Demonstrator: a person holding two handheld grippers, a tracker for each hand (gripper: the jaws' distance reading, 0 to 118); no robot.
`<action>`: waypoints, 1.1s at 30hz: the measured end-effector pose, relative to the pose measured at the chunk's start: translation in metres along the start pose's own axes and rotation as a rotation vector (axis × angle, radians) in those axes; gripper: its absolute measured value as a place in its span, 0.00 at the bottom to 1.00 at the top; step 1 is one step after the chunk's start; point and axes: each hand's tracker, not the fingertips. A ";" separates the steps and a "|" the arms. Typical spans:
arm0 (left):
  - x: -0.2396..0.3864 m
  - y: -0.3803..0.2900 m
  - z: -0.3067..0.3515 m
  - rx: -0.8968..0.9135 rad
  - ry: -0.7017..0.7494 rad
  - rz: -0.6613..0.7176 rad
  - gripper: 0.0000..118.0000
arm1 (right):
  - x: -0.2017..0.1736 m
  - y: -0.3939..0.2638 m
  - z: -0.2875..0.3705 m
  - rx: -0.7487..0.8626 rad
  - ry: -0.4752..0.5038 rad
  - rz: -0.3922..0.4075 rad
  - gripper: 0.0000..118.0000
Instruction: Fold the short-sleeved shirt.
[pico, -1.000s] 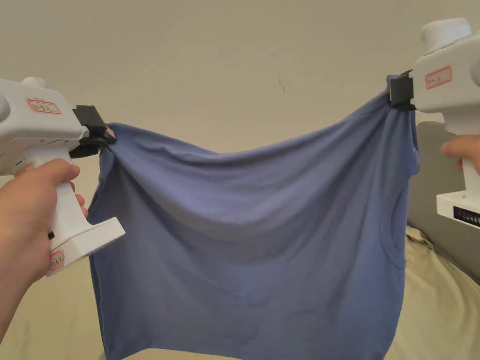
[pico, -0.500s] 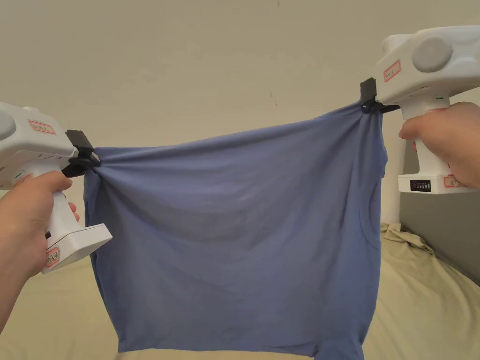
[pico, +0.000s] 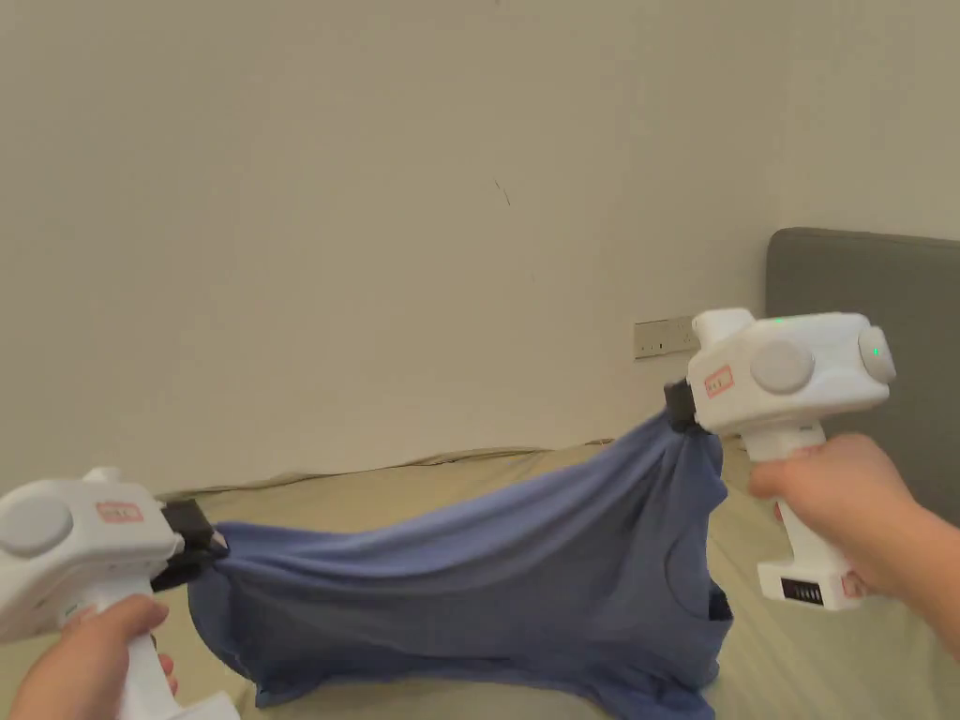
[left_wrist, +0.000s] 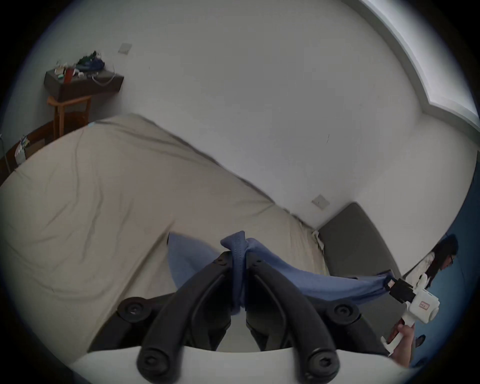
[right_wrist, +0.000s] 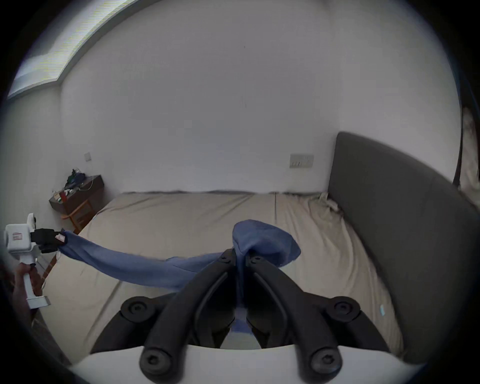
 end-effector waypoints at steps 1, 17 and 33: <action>-0.006 -0.014 0.000 0.000 0.004 -0.007 0.06 | 0.001 -0.018 0.001 -0.009 0.005 0.004 0.06; -0.104 -0.192 0.123 -0.147 -0.092 -0.020 0.06 | 0.003 -0.276 0.141 -0.064 0.130 -0.007 0.05; -0.193 -0.305 0.170 -0.387 0.050 0.042 0.06 | 0.011 -0.397 0.192 -0.340 0.099 -0.072 0.05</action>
